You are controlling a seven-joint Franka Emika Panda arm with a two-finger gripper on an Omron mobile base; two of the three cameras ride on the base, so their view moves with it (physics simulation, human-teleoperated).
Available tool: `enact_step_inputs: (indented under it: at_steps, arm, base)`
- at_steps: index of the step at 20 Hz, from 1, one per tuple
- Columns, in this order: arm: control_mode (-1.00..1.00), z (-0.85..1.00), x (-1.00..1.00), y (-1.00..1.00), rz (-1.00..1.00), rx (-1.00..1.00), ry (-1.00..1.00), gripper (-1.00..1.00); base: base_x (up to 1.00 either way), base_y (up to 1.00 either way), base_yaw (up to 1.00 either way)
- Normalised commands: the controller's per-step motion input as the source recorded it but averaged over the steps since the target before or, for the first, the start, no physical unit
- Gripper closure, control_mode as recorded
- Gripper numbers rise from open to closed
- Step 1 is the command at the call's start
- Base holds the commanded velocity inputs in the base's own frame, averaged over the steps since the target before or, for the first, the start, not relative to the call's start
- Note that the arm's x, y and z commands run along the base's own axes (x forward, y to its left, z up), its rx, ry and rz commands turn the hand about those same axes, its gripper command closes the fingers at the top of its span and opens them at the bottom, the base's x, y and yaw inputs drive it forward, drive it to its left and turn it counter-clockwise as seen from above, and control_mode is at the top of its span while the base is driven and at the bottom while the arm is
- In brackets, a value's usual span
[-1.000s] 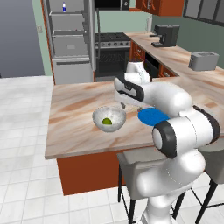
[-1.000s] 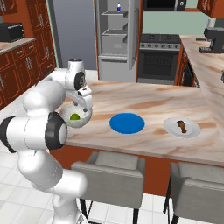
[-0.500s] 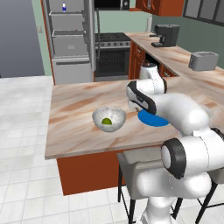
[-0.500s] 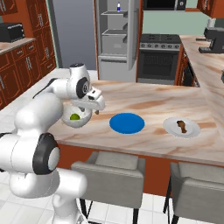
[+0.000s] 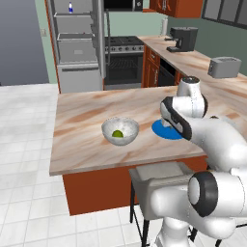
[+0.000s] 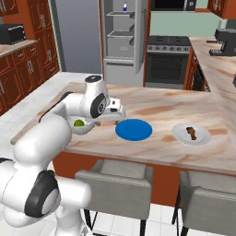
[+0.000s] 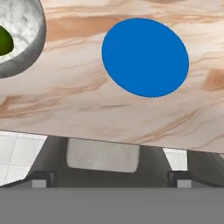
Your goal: Pick the chicken drumstick and lime from their plates and place them in the bowl. Then put the bowl in the fridge.
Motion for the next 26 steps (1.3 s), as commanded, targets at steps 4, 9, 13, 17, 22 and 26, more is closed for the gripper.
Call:
enact_step_inputs:
  at_steps: [4,9,13,17,22,26]
  arm:
    - [-1.0,0.06,-0.16,-0.69,0.24,-0.01,0.0,-1.0]
    - [-1.0,0.03,-0.04,-0.73,0.13,-0.02,0.06,-1.0]
    - [-1.0,0.0,0.1,-0.7,0.01,-0.06,0.22,-1.0]
    - [-1.0,0.0,0.22,-0.71,-0.01,-0.05,0.26,-1.0]
    - [-1.0,0.0,0.32,-0.64,-0.06,0.0,0.27,-1.0]
    - [-1.0,0.0,0.29,-0.66,-0.05,0.0,0.18,-1.0]
  base:
    - [0.0,0.0,0.0]
    - [0.0,0.0,0.0]
    - [0.0,0.0,0.0]
    - [0.0,0.0,0.0]
    - [0.0,0.0,0.0]
    - [0.0,0.0,0.0]
